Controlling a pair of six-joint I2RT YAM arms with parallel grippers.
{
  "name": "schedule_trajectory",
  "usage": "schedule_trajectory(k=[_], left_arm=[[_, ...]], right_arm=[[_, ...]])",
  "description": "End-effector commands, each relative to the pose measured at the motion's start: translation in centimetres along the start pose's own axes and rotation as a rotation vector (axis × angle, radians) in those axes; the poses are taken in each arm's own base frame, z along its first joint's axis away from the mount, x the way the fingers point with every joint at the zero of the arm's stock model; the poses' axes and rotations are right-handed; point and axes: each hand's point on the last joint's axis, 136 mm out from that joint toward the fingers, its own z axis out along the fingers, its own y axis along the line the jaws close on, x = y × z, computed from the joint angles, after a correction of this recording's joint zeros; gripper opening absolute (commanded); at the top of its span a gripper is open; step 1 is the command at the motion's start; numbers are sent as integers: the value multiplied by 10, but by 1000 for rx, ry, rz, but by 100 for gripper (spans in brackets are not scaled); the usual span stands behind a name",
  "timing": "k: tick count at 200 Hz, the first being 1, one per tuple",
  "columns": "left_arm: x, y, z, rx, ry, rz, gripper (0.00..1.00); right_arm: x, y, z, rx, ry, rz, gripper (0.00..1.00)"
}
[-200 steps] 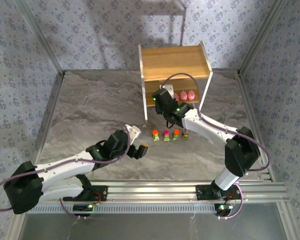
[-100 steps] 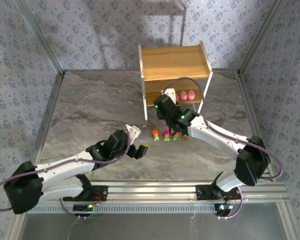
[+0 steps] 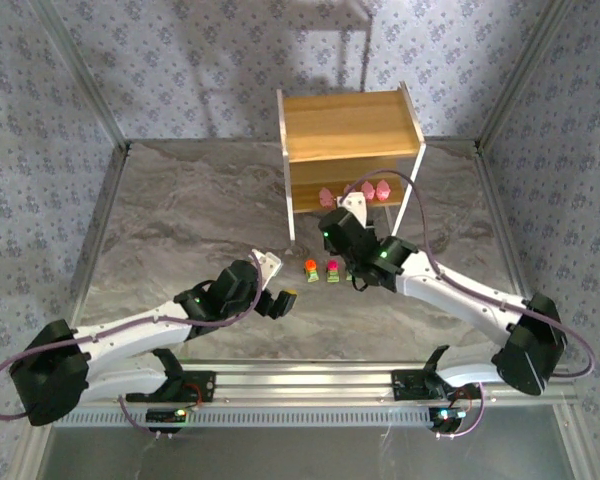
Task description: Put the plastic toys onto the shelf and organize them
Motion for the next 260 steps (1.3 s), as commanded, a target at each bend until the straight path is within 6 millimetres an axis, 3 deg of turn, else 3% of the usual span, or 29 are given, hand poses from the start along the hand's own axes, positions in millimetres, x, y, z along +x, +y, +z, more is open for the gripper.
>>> schedule_trajectory(k=[1,95,160,260], left_arm=[[-5,-3,0,2,-10,12,100],[3,-10,15,17,52,26,100],[8,-19,23,41,94,46,100],[12,-23,29,46,121,60,100]], right_arm=[[10,-18,-7,51,9,8,61],[51,-57,-15,116,57,44,66],[87,-83,-9,154,126,85,67],[118,-96,9,139,217,127,68]])
